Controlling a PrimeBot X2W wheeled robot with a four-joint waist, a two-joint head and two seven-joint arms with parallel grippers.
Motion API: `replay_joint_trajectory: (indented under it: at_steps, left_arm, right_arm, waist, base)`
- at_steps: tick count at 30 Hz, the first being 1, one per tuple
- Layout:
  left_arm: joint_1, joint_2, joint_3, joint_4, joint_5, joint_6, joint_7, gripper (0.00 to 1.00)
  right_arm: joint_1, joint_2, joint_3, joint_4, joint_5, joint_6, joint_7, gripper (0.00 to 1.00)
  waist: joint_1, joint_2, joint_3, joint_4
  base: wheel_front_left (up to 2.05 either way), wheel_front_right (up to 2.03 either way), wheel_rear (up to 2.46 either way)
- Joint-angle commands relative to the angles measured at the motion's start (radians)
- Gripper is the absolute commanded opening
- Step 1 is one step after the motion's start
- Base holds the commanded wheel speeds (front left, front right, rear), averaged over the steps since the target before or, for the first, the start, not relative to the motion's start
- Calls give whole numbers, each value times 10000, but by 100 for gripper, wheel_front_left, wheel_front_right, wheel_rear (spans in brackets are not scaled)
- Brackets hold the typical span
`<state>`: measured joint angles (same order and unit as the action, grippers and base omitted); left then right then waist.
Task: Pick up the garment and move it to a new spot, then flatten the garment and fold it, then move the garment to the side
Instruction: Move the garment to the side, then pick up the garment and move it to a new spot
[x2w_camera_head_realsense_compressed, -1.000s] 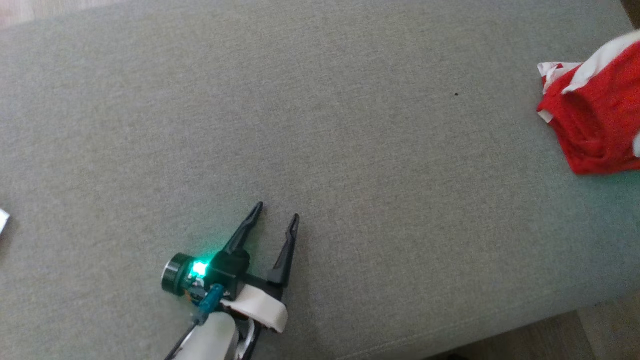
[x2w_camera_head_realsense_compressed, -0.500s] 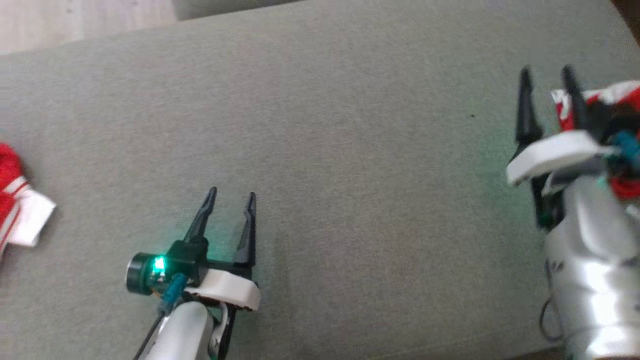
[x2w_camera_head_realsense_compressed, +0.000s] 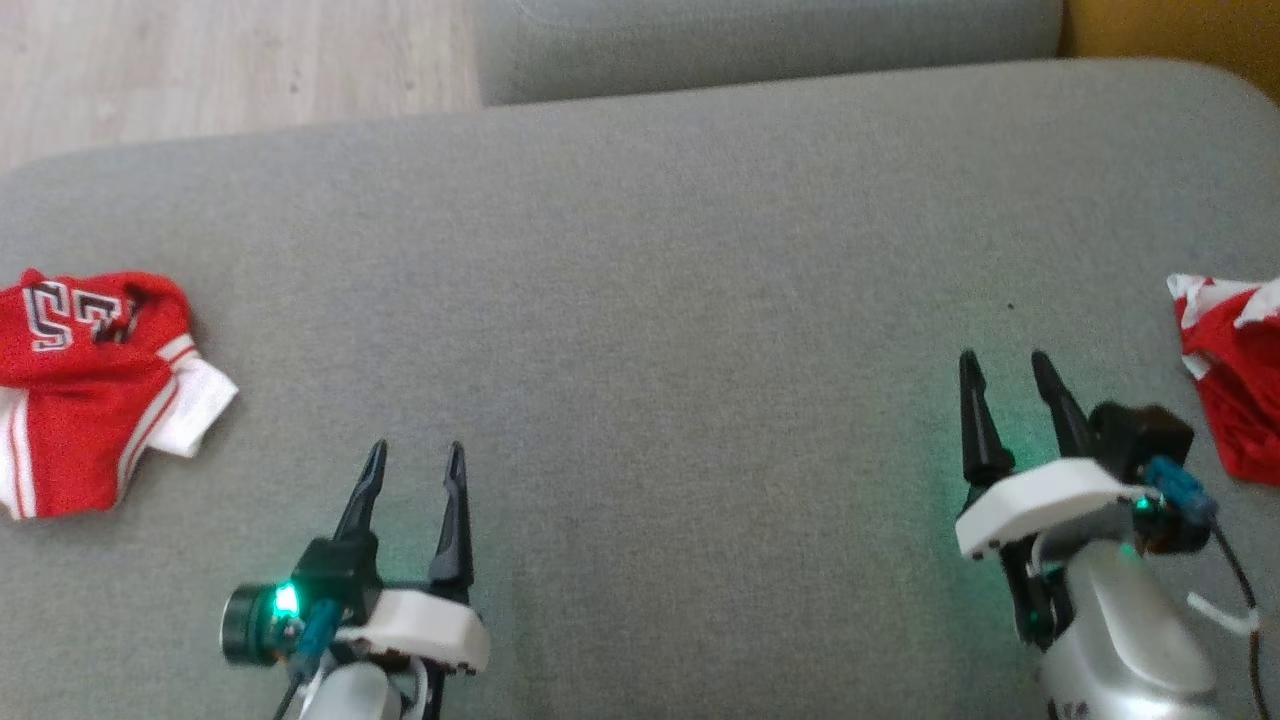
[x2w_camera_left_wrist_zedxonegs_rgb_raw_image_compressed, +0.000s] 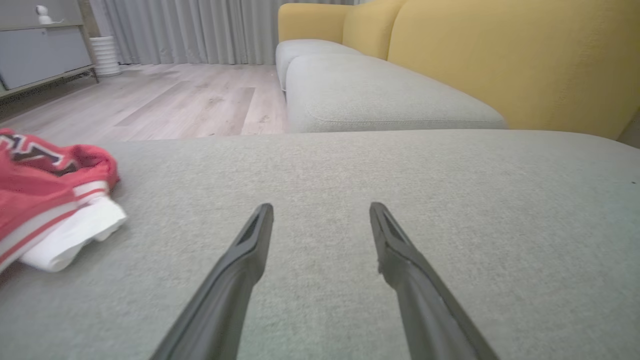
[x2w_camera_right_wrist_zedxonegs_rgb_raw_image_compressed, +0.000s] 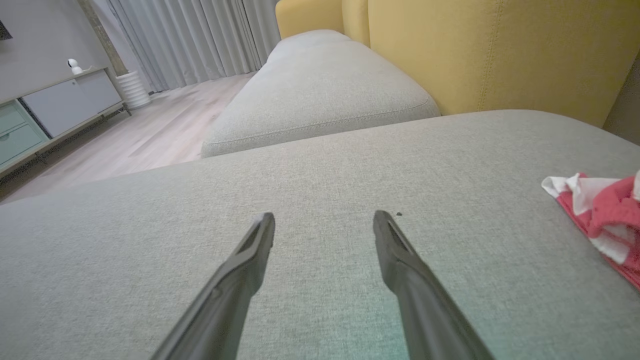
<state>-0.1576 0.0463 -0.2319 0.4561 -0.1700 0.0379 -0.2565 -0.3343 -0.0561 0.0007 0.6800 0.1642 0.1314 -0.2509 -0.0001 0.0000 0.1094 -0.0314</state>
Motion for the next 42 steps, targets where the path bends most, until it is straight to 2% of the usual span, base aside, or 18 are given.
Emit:
replay_joint_trajectory:
  at_steps: [1,12,25,29,32,36,37,42]
  left_arm:
    - [-14,39,393,-189,-86,84,-53,100]
    - [785,39,673,-348,-144,241,-53,100]
    - [1003,39,876,-566,-105,271,-53,100]
    - [935,39,836,-564,-178,277,-53,100]
    - [864,39,848,-576,-304,343,-53,100]
    - [838,39,830,-483,-302,348,-53,100]
    - [887,39,974,-474,-304,394,-53,100]
    - [1035,39,1379,-395,-203,298,-53,100]
  right_arm:
    - [-10,55,304,-367,141,-7,-108,100]
    - [757,57,787,-350,436,-7,-108,100]
    - [968,58,1065,-272,509,-7,-108,100]
    - [966,58,1149,-262,480,-7,-108,100]
    - [1001,58,1241,-236,481,-7,-108,100]
    - [1051,58,1424,-280,504,-7,-108,100]
    - [1055,58,1583,-326,533,-7,-108,100]
    - [962,58,2006,-380,579,-7,-109,100]
  waist:
    - [1,0,-337,162]
    - [1,0,-1047,317]
    - [1,0,-1152,409]
    - [1,0,-1091,631]
    - [1,0,-1029,1059]
    - [1,0,-934,2009]
    - [1,0,-871,2544]
    - [1,0,-679,3918]
  base:
    - [0,0,0]
    - [0,0,0]
    - [0,0,0]
    - [0,0,0]
    - [0,0,0]
    - [0,0,0]
    - [0,0,0]
    - [0,0,0]
